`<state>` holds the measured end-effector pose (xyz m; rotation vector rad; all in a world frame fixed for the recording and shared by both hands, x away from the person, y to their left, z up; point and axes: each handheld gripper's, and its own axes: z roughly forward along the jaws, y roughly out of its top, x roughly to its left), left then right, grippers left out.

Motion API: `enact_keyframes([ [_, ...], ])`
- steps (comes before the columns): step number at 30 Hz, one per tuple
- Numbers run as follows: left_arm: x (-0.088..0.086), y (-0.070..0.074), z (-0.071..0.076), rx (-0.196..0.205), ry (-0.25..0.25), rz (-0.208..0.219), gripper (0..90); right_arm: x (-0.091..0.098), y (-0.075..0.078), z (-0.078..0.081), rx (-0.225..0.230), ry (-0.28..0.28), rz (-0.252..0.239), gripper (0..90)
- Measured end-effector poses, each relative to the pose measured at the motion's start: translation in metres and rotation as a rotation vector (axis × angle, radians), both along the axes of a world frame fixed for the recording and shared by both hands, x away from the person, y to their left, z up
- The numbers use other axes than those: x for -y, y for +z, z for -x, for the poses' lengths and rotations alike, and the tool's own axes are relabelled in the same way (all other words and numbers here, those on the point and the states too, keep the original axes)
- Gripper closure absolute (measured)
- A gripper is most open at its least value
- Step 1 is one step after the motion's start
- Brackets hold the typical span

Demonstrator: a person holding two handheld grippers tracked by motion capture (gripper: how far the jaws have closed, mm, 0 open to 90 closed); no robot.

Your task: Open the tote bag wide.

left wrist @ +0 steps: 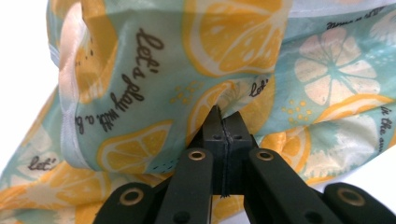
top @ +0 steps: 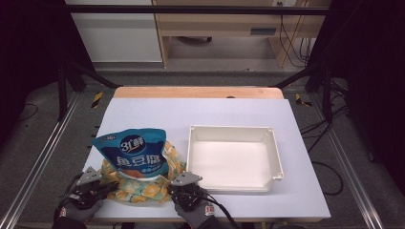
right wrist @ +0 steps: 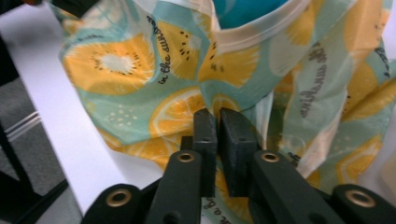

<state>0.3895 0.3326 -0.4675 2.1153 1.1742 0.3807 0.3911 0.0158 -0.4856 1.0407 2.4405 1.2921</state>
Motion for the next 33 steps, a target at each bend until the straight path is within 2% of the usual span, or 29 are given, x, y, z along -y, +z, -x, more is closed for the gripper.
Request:
enact_keyframes([
  [5,0.0,-0.002,-0.001,-0.016,-0.005,-0.005,89.6,0.006,0.01,0.003,0.018,0.013,-0.046,77.6],
  [10,0.0,-0.003,-0.002,-0.024,-0.004,-0.001,89.5,0.013,0.037,0.01,0.089,0.031,-0.12,71.3],
  [11,0.0,-0.003,-0.002,-0.024,-0.004,-0.001,89.5,0.013,0.037,0.01,0.089,0.031,-0.12,71.3],
  [12,0.0,-0.003,-0.002,-0.026,-0.004,0.002,89.5,0.014,0.048,0.011,0.123,0.032,-0.141,71.3],
  [14,0.0,-0.003,-0.002,-0.026,-0.004,0.003,89.5,0.015,0.058,0.01,0.152,0.026,-0.164,72.6],
  [16,0.0,-0.004,-0.002,-0.026,-0.005,0.005,89.5,0.013,0.066,0.006,0.169,0.016,-0.182,77.2],
  [18,0.0,-0.003,-0.002,-0.026,-0.006,0.004,89.4,0.01,0.068,0.002,0.179,-0.001,-0.18,82.5],
  [21,0.0,-0.003,-0.002,-0.026,-0.007,0.002,88.7,0.003,0.061,-0.006,0.158,-0.018,-0.158,88.5],
  [22,0.0,-0.003,-0.002,-0.025,-0.009,0.002,88.0,0.0,0.055,-0.008,0.148,-0.029,-0.134,89.7],
  [23,0.0,-0.003,-0.002,-0.025,-0.009,0.002,87.6,0.0,0.055,-0.008,0.148,-0.029,-0.134,89.7],
  [24,0.0,-0.003,-0.002,-0.025,-0.01,0.003,87.0,-0.004,0.043,-0.009,0.125,-0.037,-0.108,90.0],
  [26,0.0,-0.002,-0.001,-0.025,-0.011,0.004,85.9,-0.007,0.032,-0.008,0.107,-0.046,-0.077,90.0],
  [28,-0.001,-0.001,-0.001,-0.02,-0.01,0.004,85.2,-0.007,0.028,-0.007,0.103,-0.047,-0.065,90.0],
  [30,-0.002,0.0,0.0,-0.013,-0.007,0.017,82.9,-0.01,0.015,-0.005,0.082,-0.047,-0.036,90.0],
  [33,-0.002,0.002,0.001,-0.005,-0.005,0.028,79.6,-0.011,0.011,-0.005,0.071,-0.048,-0.023,90.0],
])
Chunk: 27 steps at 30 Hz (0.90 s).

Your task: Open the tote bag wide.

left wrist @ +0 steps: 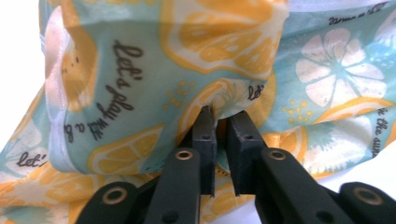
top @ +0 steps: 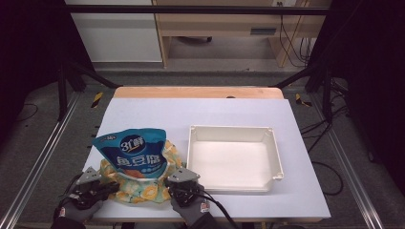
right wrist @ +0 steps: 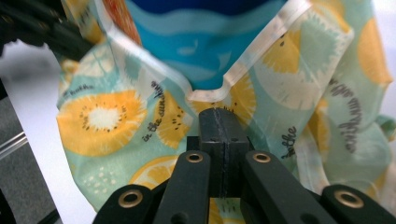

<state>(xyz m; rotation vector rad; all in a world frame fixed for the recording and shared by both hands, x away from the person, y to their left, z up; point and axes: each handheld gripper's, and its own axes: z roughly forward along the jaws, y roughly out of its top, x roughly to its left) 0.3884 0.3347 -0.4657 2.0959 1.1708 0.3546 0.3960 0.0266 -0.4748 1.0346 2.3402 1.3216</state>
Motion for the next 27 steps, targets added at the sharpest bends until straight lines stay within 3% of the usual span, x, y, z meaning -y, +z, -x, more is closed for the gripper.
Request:
enact_keyframes([
  [6,-0.004,0.014,0.007,0.049,0.006,0.039,73.7,-0.004,-0.009,0.0,-0.026,0.002,0.03,90.0],
  [13,-0.017,0.047,0.022,0.172,0.038,0.135,71.7,-0.004,-0.016,0.0,-0.045,0.008,0.036,90.0],
  [16,-0.019,0.054,0.025,0.205,0.046,0.164,73.9,-0.004,-0.018,0.001,-0.045,0.009,0.04,90.0],
  [18,-0.016,0.062,0.026,0.252,0.045,0.185,77.1,-0.004,-0.018,0.002,-0.051,0.007,0.033,90.0],
  [22,-0.004,0.065,0.022,0.287,0.018,0.171,83.2,-0.004,-0.018,0.001,-0.049,0.009,0.032,90.0],
  [27,0.002,0.056,0.013,0.274,0.028,0.121,86.1,-0.004,-0.019,0.001,-0.055,0.009,0.022,90.0],
])
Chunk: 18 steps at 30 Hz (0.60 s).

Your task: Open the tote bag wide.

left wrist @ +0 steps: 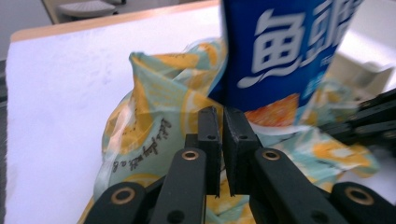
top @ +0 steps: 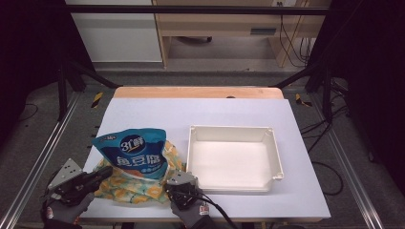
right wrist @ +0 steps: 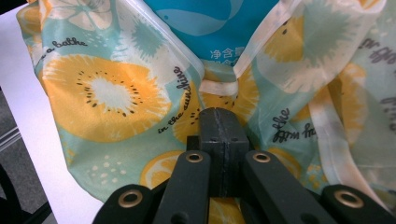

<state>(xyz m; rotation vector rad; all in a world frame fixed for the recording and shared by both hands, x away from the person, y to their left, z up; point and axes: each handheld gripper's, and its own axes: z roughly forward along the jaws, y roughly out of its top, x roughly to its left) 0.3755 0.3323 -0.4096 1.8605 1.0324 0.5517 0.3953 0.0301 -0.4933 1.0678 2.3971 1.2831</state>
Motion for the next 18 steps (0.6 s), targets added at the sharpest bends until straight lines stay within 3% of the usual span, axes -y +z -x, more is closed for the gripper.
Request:
enact_keyframes([
  [1,0.0,0.0,0.0,0.0,0.0,0.0,86.6,0.0,0.0,0.0,0.0,0.0,0.0,90.0],
  [4,0.001,-0.018,-0.01,-0.066,0.019,-0.046,87.5,0.0,0.0,0.0,-0.005,0.002,-0.005,90.0],
  [5,0.001,-0.018,-0.01,-0.066,0.019,-0.046,87.5,0.0,0.0,0.0,-0.005,0.002,-0.005,90.0],
  [7,0.001,-0.031,-0.016,-0.122,0.024,-0.072,87.4,0.001,0.0,0.001,-0.006,0.003,-0.006,90.0],
  [11,0.002,-0.04,-0.019,-0.159,0.03,-0.111,88.2,0.002,0.0,0.0,0.0,0.003,-0.004,89.9],
  [12,0.003,-0.046,-0.021,-0.191,0.033,-0.132,88.5,0.003,0.0,0.001,-0.003,0.001,-0.004,89.6],
  [18,0.006,-0.055,-0.023,-0.239,0.023,-0.169,89.2,0.006,0.0,0.001,-0.002,-0.005,-0.009,88.0],
])
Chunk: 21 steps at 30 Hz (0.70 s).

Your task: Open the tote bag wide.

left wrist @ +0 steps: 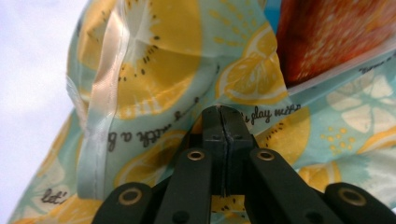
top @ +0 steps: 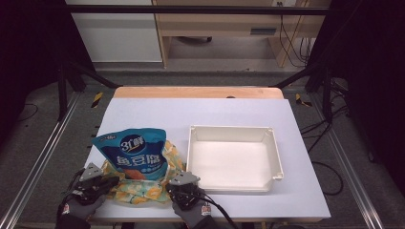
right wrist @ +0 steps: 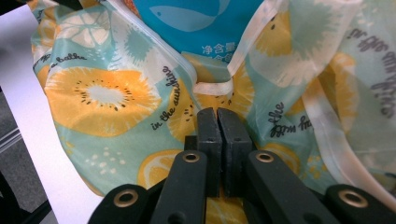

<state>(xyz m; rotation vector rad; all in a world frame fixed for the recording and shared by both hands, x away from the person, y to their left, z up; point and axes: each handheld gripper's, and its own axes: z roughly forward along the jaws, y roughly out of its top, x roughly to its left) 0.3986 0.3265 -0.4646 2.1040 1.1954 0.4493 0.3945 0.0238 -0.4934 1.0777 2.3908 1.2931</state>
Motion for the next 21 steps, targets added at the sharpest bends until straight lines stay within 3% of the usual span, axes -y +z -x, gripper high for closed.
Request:
enact_keyframes([
  [3,0.001,-0.002,-0.001,-0.011,-0.003,0.001,89.2,0.0,0.0,0.0,0.0,-0.001,0.002,87.2],
  [4,0.001,-0.005,-0.003,-0.032,-0.008,-0.007,89.0,0.001,0.0,0.0,0.0,0.0,0.001,86.4],
  [12,0.0,-0.006,-0.004,-0.047,-0.011,0.02,86.7,0.002,0.002,0.0,0.0,0.007,-0.014,79.0],
  [21,-0.005,0.009,0.008,0.041,-0.017,0.077,73.1,0.017,0.031,0.002,0.076,0.035,-0.096,69.0],
])
